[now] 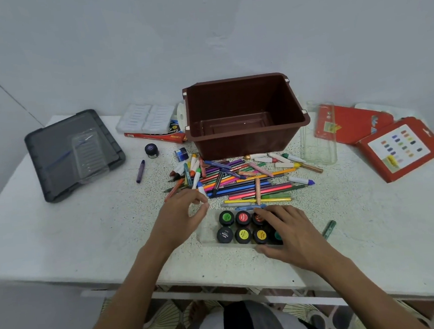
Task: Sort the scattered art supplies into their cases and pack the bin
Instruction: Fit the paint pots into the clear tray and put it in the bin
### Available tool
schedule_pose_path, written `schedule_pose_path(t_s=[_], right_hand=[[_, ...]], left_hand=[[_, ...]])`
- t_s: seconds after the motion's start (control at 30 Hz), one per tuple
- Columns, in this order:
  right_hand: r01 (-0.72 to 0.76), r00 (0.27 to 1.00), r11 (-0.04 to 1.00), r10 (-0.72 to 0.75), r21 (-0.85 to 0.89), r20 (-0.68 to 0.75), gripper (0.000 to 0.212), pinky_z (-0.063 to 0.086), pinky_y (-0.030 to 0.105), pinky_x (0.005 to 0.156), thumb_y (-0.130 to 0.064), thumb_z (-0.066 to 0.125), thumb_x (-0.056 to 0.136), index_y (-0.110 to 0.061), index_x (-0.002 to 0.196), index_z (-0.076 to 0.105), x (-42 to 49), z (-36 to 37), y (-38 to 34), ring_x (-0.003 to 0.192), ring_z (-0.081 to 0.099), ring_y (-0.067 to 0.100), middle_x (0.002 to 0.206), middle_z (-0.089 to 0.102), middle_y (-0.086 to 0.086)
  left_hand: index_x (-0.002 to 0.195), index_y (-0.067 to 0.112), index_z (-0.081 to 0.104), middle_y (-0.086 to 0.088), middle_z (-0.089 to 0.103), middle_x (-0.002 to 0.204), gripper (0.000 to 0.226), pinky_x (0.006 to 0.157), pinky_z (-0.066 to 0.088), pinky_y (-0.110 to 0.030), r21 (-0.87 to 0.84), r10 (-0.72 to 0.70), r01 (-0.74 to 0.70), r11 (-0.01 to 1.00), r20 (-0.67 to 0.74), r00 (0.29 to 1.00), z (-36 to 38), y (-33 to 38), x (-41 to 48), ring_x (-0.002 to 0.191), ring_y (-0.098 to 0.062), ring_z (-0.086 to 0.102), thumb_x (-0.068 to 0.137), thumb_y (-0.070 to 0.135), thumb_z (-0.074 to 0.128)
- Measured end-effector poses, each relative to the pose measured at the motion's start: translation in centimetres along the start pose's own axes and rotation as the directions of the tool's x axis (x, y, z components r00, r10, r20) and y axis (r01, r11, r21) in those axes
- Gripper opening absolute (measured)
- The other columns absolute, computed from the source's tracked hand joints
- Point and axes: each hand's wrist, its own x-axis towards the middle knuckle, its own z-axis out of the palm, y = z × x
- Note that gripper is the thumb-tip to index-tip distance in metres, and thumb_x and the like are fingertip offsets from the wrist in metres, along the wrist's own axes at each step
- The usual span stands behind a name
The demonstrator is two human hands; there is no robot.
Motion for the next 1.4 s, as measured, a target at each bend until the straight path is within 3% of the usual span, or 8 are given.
schedule_pose_path(t_s=[0.2, 0.37, 0.53, 0.67, 0.77, 0.9, 1.07, 1.4], right_hand=[[0.013, 1.0, 1.0, -0.014, -0.013, -0.006, 0.078, 0.049, 0.04, 0.09, -0.074, 0.046, 0.082, -0.026, 0.144, 0.043, 0.1, -0.2, 0.0, 0.108, 0.056, 0.022, 0.126, 0.057, -0.002], [0.012, 1.0, 1.0, -0.012, -0.011, -0.024, 0.077, 0.05, 0.041, 0.09, -0.075, 0.043, 0.083, -0.025, 0.143, 0.045, 0.0, -0.1, -0.1, 0.108, 0.056, 0.022, 0.126, 0.058, -0.002], [0.01, 0.999, 1.0, -0.01, 0.001, -0.038, 0.077, 0.049, 0.039, 0.09, -0.075, 0.042, 0.084, -0.025, 0.141, 0.046, 0.0, 0.0, 0.0, 0.108, 0.052, 0.019, 0.126, 0.058, -0.003], [0.007, 0.999, 1.0, -0.007, 0.007, -0.042, 0.077, 0.049, 0.039, 0.091, -0.076, 0.041, 0.085, -0.025, 0.141, 0.047, 0.0, -0.1, -0.1, 0.109, 0.052, 0.019, 0.126, 0.058, -0.003], [0.005, 0.999, 1.0, -0.005, 0.008, -0.043, 0.077, 0.049, 0.039, 0.091, -0.076, 0.041, 0.085, -0.025, 0.141, 0.047, 0.0, -0.1, -0.1, 0.109, 0.051, 0.019, 0.126, 0.058, -0.003], [0.005, 0.999, 1.0, -0.004, 0.022, -0.044, 0.076, 0.049, 0.039, 0.091, -0.075, 0.043, 0.084, -0.025, 0.141, 0.047, -0.1, 0.0, 0.0, 0.11, 0.05, 0.019, 0.126, 0.058, -0.003], [0.015, 0.999, 1.0, -0.013, 0.027, -0.048, 0.075, 0.049, 0.04, 0.09, -0.073, 0.047, 0.083, -0.024, 0.14, 0.048, 0.0, 0.0, 0.1, 0.109, 0.051, 0.02, 0.126, 0.057, -0.002], [0.015, 0.999, 0.999, -0.014, 0.035, -0.032, 0.075, 0.051, 0.042, 0.089, -0.073, 0.048, 0.083, -0.025, 0.14, 0.046, 0.0, 0.1, 0.2, 0.109, 0.054, 0.023, 0.127, 0.057, -0.001]], left_hand=[[0.094, 0.016, 0.066, 0.0, 0.065, 0.094, 0.007, 0.07, 0.054, -0.03, 0.106, -0.068, 0.083, 0.991, -0.136, 0.988, -0.5, -2.5, 5.0, 0.08, -0.014, 0.061, 0.093, 0.022, 0.062], [0.102, 0.013, 0.066, -0.005, 0.066, 0.104, 0.014, 0.077, 0.05, -0.037, 0.202, -0.096, 0.144, 0.969, -0.23, 0.968, -1.2, -4.0, 9.5, 0.093, -0.022, 0.061, 0.091, 0.016, 0.058], [0.118, 0.008, 0.061, -0.013, 0.064, 0.12, 0.028, 0.078, 0.051, -0.045, 0.411, -0.105, 0.119, 0.904, -0.056, 0.993, -1.0, -5.9, 12.8, 0.101, -0.036, 0.061, 0.092, 0.015, 0.053], [0.127, 0.017, 0.06, -0.011, 0.063, 0.125, 0.032, 0.084, 0.052, -0.046, 0.457, -0.188, 0.157, 0.876, 0.023, 0.982, -0.7, -6.8, 14.2, 0.106, -0.036, 0.062, 0.096, 0.021, 0.051], [0.125, 0.016, 0.06, -0.013, 0.066, 0.12, 0.03, 0.084, 0.054, -0.045, 0.419, -0.208, 0.176, 0.891, 0.032, 0.978, -0.7, -7.2, 14.4, 0.105, -0.033, 0.063, 0.097, 0.023, 0.054], [0.116, 0.014, 0.06, -0.008, 0.064, 0.112, 0.025, 0.08, 0.052, -0.04, 0.271, -0.16, 0.186, 0.945, -0.117, 0.98, -1.1, -6.4, 13.0, 0.1, -0.027, 0.062, 0.093, 0.023, 0.062], [0.102, 0.02, 0.061, 0.003, 0.064, 0.105, 0.018, 0.07, 0.042, -0.02, 0.019, -0.154, 0.163, 0.986, -0.243, 0.958, -1.9, -3.6, 9.2, 0.092, -0.01, 0.061, 0.086, 0.02, 0.07], [0.096, 0.021, 0.065, 0.011, 0.067, 0.099, 0.025, 0.087, 0.05, -0.016, -0.202, -0.022, 0.03, 0.979, 0.041, 0.999, -1.7, 0.0, 1.4, 0.094, -0.002, 0.063, 0.078, 0.02, 0.081]])
